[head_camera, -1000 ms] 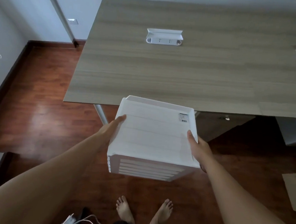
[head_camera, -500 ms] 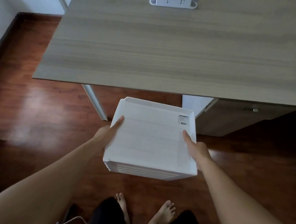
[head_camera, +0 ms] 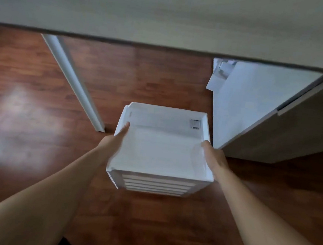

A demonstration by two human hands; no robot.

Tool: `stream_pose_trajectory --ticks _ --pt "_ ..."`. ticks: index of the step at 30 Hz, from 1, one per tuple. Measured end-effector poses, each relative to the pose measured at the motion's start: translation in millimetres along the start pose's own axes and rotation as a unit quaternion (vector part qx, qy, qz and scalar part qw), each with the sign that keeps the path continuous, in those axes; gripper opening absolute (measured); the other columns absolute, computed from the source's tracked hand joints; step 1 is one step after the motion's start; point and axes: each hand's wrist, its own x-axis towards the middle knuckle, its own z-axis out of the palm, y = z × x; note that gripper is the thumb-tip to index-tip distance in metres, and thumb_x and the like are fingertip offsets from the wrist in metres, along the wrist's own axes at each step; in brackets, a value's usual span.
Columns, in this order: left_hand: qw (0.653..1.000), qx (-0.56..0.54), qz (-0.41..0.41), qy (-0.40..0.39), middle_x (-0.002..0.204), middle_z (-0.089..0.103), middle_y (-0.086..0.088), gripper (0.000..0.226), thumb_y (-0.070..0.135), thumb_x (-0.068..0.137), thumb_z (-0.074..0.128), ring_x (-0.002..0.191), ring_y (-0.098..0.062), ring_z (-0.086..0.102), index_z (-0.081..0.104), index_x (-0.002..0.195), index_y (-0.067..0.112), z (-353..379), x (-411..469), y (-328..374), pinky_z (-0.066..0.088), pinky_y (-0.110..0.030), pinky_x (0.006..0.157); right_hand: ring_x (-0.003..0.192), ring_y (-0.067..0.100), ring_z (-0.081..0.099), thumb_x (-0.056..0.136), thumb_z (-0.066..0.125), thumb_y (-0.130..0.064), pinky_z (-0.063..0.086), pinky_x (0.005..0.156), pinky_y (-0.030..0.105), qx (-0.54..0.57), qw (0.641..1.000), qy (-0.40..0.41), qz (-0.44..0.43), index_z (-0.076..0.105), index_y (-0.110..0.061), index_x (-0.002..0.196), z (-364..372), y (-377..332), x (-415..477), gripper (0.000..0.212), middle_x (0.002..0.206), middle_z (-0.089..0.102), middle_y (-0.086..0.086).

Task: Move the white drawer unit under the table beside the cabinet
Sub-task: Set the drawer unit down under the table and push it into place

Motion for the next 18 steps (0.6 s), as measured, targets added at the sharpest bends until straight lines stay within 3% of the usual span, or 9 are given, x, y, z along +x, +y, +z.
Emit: stream_pose_trajectory --ticks 5,8,10,12,14,16,18 --pt "0.999 -0.045 0.008 0.019 0.124 0.078 -0.011 0.068 0.088 0.077 0.079 0.12 -0.037 0.078 0.06 0.095 0.025 11.1 54.3 -27.8 0.061 -0.055 0.115 0.13 0.041 0.061 0.088 0.05 -0.085 0.049 0.113 0.051 -0.004 0.999 0.006 -0.046 0.059 -0.004 0.148 34.0 1.4 45.4 0.101 0.146 0.063 0.018" --pt "0.998 -0.061 0.024 0.021 0.105 0.072 -0.004 0.07 0.086 0.081 0.078 0.12 -0.037 0.077 0.061 0.099 0.021 18.0 77.5 -39.3 0.06 -0.055 0.115 0.14 0.04 0.054 0.094 0.053 -0.08 0.044 0.111 0.044 -0.012 0.997 0.01 -0.071 0.051 0.0 0.155 43.9 7.1 65.9 0.1 0.157 0.055 0.018" --pt "0.997 -0.067 0.022 0.012 0.102 0.069 -0.001 0.079 0.087 0.082 0.076 0.118 -0.036 0.076 0.063 0.114 0.016 27.9 87.0 -46.3 0.06 -0.054 0.115 0.14 0.039 0.054 0.093 0.054 -0.08 0.044 0.109 0.043 -0.021 0.996 0.016 -0.08 0.051 0.001 0.155 48.2 15.5 78.5 0.102 0.157 0.055 0.018" --pt "0.997 -0.064 0.026 0.016 0.101 0.069 -0.001 0.077 0.086 0.084 0.075 0.114 -0.036 0.075 0.061 0.115 0.016 34.6 98.3 -52.4 0.059 -0.053 0.115 0.136 0.04 0.057 0.091 0.052 -0.084 0.046 0.111 0.045 -0.037 0.996 0.021 -0.082 0.053 0.002 0.153 53.5 25.9 95.1 0.105 0.153 0.058 0.019" --pt "0.998 -0.062 0.009 0.02 0.103 0.072 -0.002 0.079 0.087 0.083 0.075 0.113 -0.036 0.076 0.063 0.114 0.015 41.3 107.1 -58.6 0.06 -0.053 0.114 0.124 0.039 0.064 0.087 0.049 -0.09 0.051 0.103 0.044 -0.048 0.995 0.029 -0.082 0.062 0.003 0.142 57.3 35.9 107.3 0.108 0.137 0.067 0.018" --pt "0.998 -0.053 -0.005 0.025 0.106 0.075 -0.004 0.089 0.092 0.08 0.072 0.112 -0.036 0.077 0.067 0.121 0.013 44.3 118.0 -63.6 0.06 -0.053 0.113 0.098 0.035 0.069 0.079 0.047 -0.096 0.052 0.084 0.041 -0.063 0.993 0.038 -0.087 0.073 0.002 0.11 62.0 40.2 119.3 0.106 0.105 0.071 0.014" --pt "0.998 -0.044 -0.002 0.038 0.109 0.076 -0.003 0.09 0.095 0.08 0.068 0.104 -0.032 0.077 0.069 0.122 0.015 49.1 129.7 -66.6 0.06 -0.05 0.107 0.079 0.03 0.064 0.081 0.047 -0.096 0.046 0.069 0.037 -0.08 0.991 0.052 -0.094 0.066 -0.002 0.085 64.1 36.7 128.3 0.096 0.087 0.066 0.012"
